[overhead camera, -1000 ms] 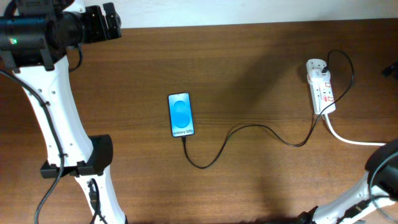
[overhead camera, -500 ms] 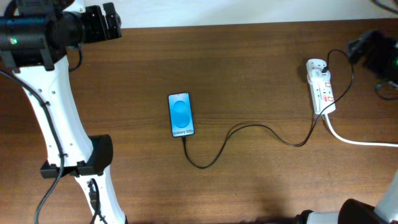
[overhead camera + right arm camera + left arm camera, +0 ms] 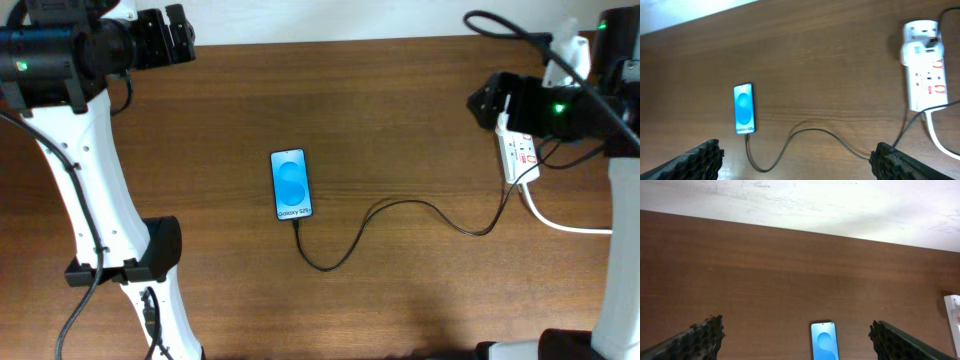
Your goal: Plug charger to phone and switch on socket
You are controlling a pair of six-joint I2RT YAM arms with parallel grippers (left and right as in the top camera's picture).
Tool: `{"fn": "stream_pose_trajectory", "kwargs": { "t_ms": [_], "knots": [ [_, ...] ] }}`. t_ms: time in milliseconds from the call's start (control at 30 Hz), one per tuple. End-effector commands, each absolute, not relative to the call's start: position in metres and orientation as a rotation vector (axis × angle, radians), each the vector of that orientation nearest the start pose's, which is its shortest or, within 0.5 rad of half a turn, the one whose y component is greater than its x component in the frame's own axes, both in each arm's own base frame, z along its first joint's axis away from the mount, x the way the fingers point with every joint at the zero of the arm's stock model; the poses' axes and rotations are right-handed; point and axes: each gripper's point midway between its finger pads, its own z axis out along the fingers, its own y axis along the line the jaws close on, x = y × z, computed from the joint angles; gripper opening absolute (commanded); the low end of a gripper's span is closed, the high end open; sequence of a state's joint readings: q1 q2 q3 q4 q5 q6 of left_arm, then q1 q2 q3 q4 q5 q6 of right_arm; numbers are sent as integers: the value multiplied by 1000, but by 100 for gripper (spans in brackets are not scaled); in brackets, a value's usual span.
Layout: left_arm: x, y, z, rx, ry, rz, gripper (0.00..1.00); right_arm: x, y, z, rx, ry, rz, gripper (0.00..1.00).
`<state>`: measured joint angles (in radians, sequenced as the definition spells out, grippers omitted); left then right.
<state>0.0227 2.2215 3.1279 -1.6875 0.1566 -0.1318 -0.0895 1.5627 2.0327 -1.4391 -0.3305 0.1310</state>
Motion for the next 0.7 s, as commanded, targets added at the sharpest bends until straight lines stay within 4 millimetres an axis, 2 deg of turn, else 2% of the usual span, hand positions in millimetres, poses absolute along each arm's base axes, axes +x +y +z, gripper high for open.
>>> {"fn": "stream_pose_trajectory", "kwargs": {
  "t_ms": [0, 100, 200, 300, 400, 600, 667],
  "knots": [
    [455, -17, 386, -100, 2338, -240, 99, 321, 43, 374, 35, 2447, 430, 99],
    [455, -17, 386, -100, 2338, -240, 99, 285, 45, 392, 25, 2408, 422, 98],
    [455, -17, 386, -100, 2338, -240, 99, 265, 44, 404, 18, 2366, 408, 99],
    [455, -17, 386, -100, 2338, -240, 99, 262, 43, 407, 18, 2356, 400, 99],
    [455, -17, 386, -100, 2338, -240, 99, 263, 34, 405, 37, 2360, 327, 98],
    [455, -17, 386, -100, 2338, -240, 99, 263, 32, 400, -132, 2352, 243, 98],
    [456, -17, 386, -100, 2337, -240, 99, 263, 23, 401, -123, 2292, 169, 98]
  ]
}}
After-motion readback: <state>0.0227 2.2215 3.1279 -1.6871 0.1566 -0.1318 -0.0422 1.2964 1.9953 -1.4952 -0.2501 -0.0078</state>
